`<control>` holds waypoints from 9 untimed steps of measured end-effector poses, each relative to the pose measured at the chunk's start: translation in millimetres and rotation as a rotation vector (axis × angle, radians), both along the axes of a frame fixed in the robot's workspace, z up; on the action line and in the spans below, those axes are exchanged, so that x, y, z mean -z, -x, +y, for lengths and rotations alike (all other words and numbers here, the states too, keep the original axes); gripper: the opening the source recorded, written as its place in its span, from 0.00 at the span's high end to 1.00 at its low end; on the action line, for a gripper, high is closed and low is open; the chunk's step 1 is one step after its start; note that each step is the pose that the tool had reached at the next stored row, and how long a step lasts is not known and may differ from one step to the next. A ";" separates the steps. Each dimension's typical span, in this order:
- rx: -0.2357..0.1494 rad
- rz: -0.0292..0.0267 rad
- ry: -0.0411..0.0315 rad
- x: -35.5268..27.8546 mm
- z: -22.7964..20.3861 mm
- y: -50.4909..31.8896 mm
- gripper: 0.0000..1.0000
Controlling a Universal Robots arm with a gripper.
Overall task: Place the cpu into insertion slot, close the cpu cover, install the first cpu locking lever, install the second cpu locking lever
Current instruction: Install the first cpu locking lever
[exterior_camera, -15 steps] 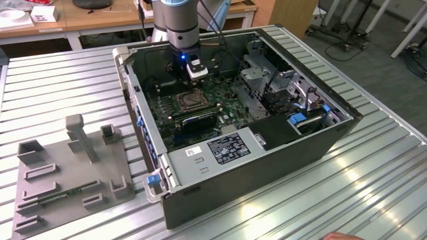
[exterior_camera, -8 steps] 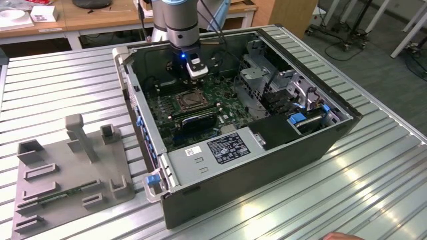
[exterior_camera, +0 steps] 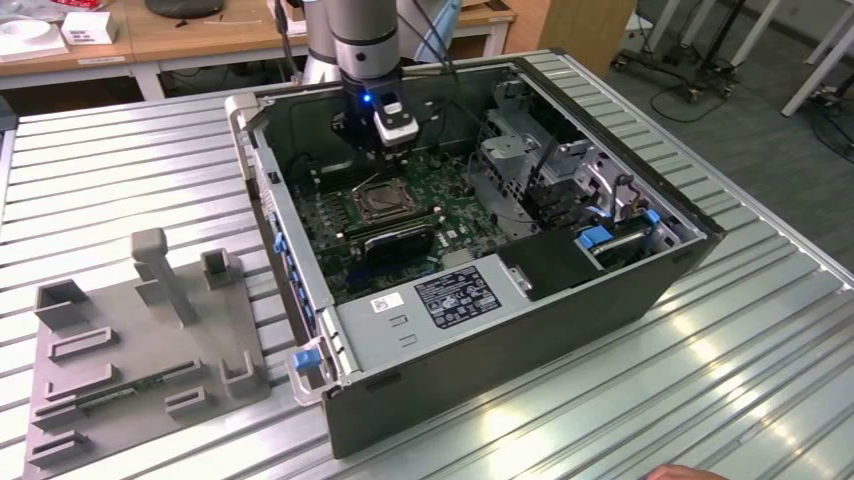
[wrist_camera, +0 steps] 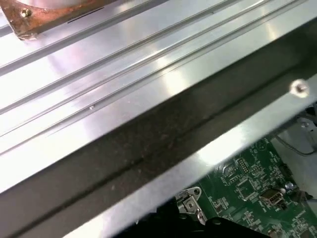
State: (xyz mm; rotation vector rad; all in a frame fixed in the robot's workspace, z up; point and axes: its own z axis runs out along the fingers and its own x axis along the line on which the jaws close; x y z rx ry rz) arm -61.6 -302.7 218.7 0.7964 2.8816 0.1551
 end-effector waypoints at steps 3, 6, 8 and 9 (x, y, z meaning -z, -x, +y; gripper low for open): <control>0.000 0.0000 0.0000 -6.5 0.0 0.0 0.89; 0.000 -0.0001 -0.0001 -12.9 0.0 0.0 0.89; 0.000 0.0000 -0.0001 -16.0 0.0 0.0 0.89; 0.000 0.0000 -0.0001 -17.0 0.0 0.0 0.89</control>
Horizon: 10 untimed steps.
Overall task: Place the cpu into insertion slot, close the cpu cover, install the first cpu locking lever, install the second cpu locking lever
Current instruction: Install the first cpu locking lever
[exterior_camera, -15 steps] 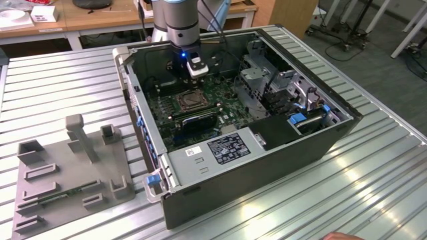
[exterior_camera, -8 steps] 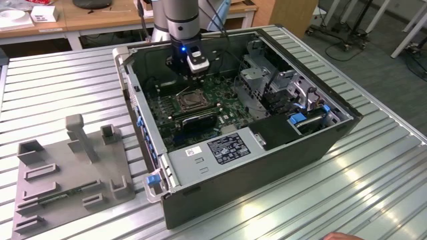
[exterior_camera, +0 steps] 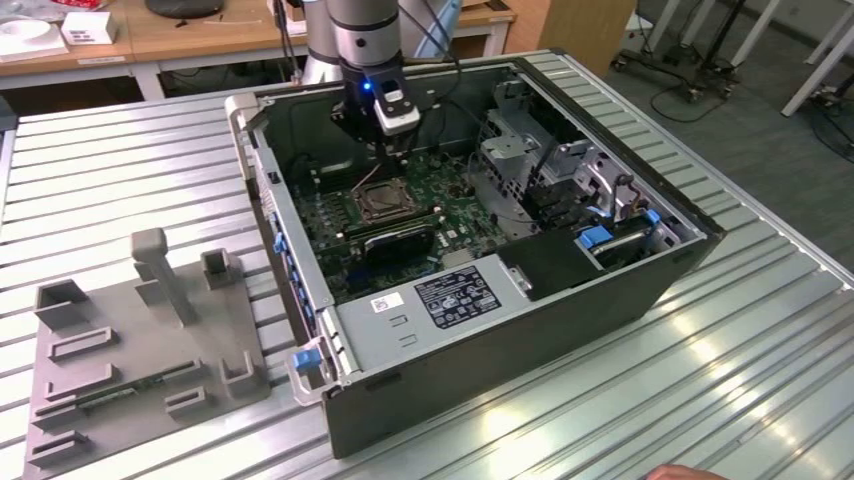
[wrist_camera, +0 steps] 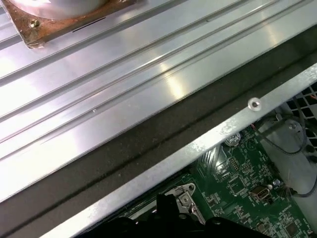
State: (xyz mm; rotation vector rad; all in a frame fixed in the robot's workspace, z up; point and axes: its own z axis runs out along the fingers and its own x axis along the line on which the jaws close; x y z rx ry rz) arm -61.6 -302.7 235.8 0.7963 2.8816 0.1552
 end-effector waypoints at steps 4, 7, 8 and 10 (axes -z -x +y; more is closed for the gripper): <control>0.000 -0.0002 -0.0002 -0.5 0.0 0.0 0.89; 0.000 -0.0006 0.0002 -0.8 0.0 1.4 0.89; 0.000 -0.0021 0.0002 -0.8 0.0 3.7 0.89; 0.000 -0.0063 0.0000 -0.7 0.0 8.9 0.89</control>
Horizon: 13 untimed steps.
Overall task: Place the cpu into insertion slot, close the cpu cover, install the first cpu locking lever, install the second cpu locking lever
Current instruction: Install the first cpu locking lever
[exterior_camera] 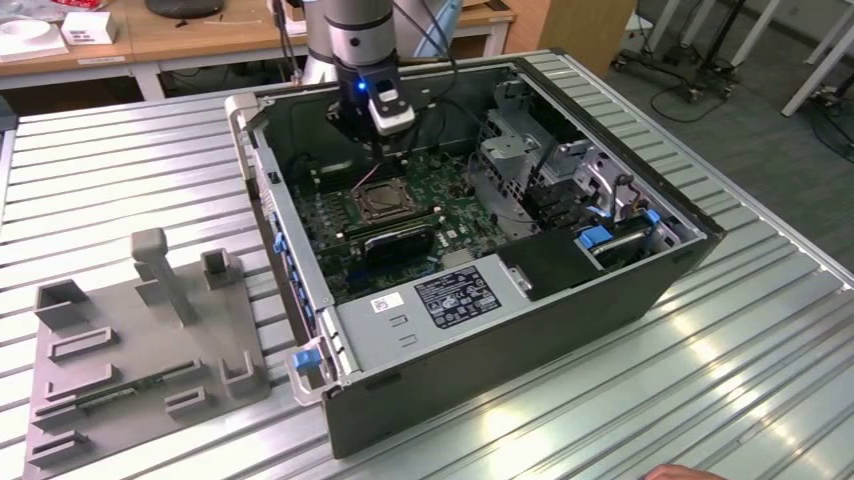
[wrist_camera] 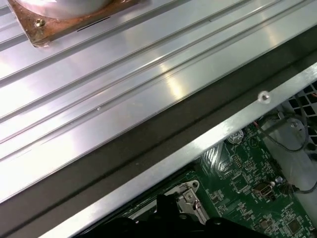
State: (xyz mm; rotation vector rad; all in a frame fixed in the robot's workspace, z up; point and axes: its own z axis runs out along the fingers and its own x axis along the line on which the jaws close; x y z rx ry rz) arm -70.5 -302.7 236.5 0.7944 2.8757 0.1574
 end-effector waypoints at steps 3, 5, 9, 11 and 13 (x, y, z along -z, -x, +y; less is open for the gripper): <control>0.000 -0.0085 0.0000 0.0 0.0 9.1 0.89; 0.000 -0.0134 -0.0001 0.0 0.0 13.3 0.89; -0.006 -0.0170 -0.0026 1.4 -0.1 13.8 0.89; -0.012 -0.0174 -0.0046 3.5 -0.1 13.8 0.89; -0.022 -0.0178 -0.0089 5.4 -0.2 13.8 0.89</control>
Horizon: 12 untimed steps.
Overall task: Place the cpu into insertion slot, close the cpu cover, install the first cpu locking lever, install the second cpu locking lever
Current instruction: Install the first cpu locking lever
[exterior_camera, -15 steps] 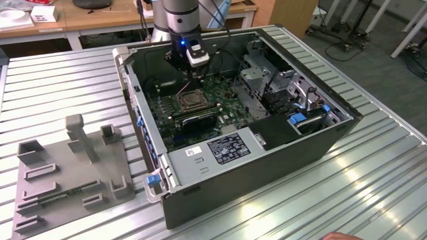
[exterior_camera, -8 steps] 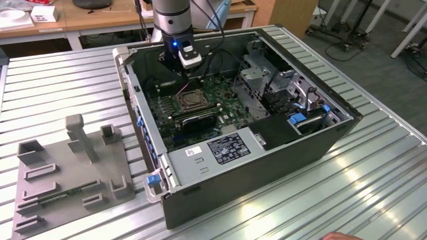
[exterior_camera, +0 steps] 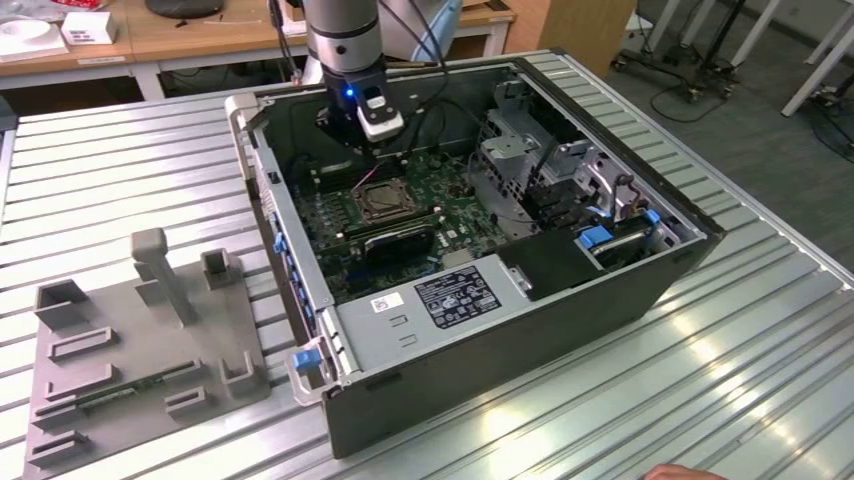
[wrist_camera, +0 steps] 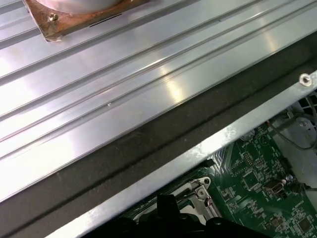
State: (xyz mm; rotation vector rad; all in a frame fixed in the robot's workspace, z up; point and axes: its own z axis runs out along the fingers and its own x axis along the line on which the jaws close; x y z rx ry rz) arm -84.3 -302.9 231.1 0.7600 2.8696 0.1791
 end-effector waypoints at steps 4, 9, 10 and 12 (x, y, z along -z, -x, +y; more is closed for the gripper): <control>-0.015 -0.0004 -0.0143 3.2 -0.1 0.1 0.89; -0.031 -0.0010 -0.0327 7.2 -0.2 0.3 0.89; -0.034 -0.0014 -0.0375 7.4 -0.3 0.2 0.89; -0.037 -0.0016 -0.0416 7.5 -0.5 0.2 0.89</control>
